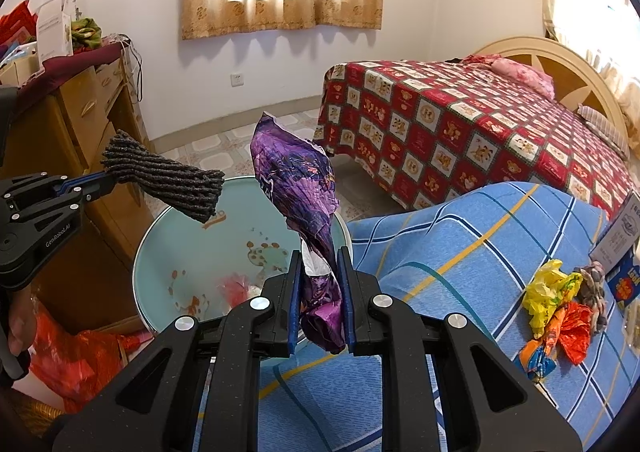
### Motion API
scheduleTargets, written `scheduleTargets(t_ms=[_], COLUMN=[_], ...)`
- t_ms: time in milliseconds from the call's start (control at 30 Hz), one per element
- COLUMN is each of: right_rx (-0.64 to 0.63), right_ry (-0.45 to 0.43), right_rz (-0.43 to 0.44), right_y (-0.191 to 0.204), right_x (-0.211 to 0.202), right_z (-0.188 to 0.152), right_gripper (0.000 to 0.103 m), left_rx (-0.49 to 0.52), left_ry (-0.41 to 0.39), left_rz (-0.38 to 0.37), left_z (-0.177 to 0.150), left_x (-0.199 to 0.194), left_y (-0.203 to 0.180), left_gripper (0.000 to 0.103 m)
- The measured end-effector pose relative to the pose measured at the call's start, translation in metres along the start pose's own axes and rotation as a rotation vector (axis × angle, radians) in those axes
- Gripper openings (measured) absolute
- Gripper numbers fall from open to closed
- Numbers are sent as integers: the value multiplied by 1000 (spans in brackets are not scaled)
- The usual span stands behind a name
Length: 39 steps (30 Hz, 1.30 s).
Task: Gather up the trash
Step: 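Carry the purple bag and black bundle over the bin with both tools, then open both tools over the bin to drop the purple bag and bundle, then grasp the yellow sponge with the right tool while the left tool grasps the orange-red candy wrapper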
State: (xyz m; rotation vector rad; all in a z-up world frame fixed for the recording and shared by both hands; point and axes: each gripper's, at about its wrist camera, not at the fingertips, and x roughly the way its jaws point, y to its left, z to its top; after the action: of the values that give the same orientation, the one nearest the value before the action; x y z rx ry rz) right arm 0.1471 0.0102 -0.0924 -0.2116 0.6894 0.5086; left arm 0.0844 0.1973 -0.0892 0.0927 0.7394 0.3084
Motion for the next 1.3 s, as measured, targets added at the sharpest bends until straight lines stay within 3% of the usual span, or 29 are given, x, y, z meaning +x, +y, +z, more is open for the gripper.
scheduleTargets(t_ms=[100,200,267,567,733,800,833,967,1133,1300], right_rx=[-3,6,16,32,33,34,34,51,97,193], right_ry=[6,8,4,-5,-6,-10,-11,-22,-31,-16], right_rz=[12,30,31,30,30,27,25,12,-55,-172], right_y=[2,1,-1,-5,-6,-6,-7,-13,-39,-85], right_x=[1,2,1,-3,-4,-6,-7,-18,-41,-71], right_z=[0,-2,-3,-7,-7,-8,-9,-14,-34,-71], right_gripper=[22,38,51,59,62,64,65,66,66,66], left_rx=[7,16,16,20,16,13,10,14,48,128], left_ry=[1,4,2,4,7,11,11,10,14,18], left_rz=[-21,-35,-34,-37,-37,-38,-38,-44,-66,-116], left_z=[0,-1,-2,-3,-3,-3,-4,-5,-12,-26], left_x=[-2,-3,-4,-3,-3,-3,-3,-5,-9,-17], left_y=[-4,-9,-10,-13,-10,-11,-11,-13,-30,-62], left_gripper=[9,17,45,57,59,63,71,74,84,85])
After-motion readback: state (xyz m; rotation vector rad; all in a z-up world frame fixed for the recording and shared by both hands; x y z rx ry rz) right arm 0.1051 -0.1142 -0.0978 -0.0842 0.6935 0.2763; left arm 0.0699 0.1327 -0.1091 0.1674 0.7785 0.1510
